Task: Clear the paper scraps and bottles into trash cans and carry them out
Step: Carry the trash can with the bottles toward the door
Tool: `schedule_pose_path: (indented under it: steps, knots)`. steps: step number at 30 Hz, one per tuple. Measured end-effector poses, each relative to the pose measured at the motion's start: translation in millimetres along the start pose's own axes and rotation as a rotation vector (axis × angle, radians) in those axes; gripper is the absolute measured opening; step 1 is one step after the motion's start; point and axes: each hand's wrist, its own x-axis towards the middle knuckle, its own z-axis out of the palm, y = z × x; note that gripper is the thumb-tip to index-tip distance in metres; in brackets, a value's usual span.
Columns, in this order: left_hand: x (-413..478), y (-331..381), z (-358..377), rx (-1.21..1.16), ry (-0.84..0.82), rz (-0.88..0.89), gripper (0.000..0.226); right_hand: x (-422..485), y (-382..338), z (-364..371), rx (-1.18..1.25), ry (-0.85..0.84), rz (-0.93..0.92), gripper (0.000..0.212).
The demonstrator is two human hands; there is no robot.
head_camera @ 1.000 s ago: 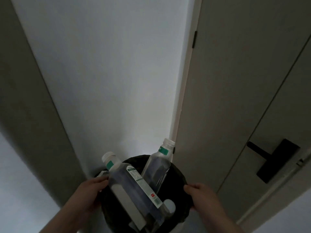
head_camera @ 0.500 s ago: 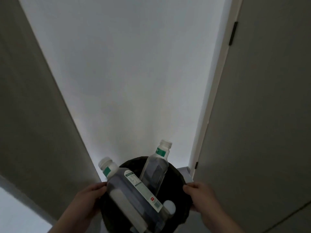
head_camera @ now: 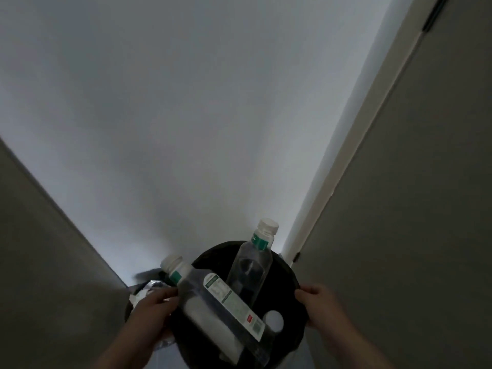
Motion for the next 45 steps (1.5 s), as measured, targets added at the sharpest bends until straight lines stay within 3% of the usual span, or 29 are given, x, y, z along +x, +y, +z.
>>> schedule_pose_path:
  steps: [4,9,14,20,31,39,42,45]
  knots:
    - [33.5,3.1,13.8,0.017,0.055,-0.006,0.019,43.7,-11.4,5.9,-0.013,-0.020,0.033,0.016]
    - [81.0,-10.4,24.6,0.003,0.151,-0.144,0.020,109.9,-8.7,29.6,-0.077,-0.083,0.089,0.018]
    - [145.5,-58.6,37.4,-0.032,0.213,-0.251,0.020,191.2,19.4,61.1,-0.164,-0.170,0.133,0.031]
    - [250.6,-137.4,36.6,-0.044,0.289,-0.309,0.024,303.9,84.5,117.9,-0.303,-0.223,0.152,0.014]
    - [439.5,-286.1,12.2,-0.027,0.344,-0.365,0.024,495.4,227.4,227.0,-0.510,-0.246,0.097,0.029]
    - [514.9,-333.1,-7.0,0.051,0.357,-0.327,0.016,556.1,267.4,280.6,-0.634,-0.321,0.050,0.020]
    - [532.4,-345.3,-12.7,0.107,0.401,-0.319,0.018,560.4,264.4,292.9,-0.846,-0.364,0.047,0.010]
    - [542.2,-353.5,-17.2,0.165,0.436,-0.301,0.021,561.1,267.0,301.7,-1.024,-0.371,-0.067,0.020]
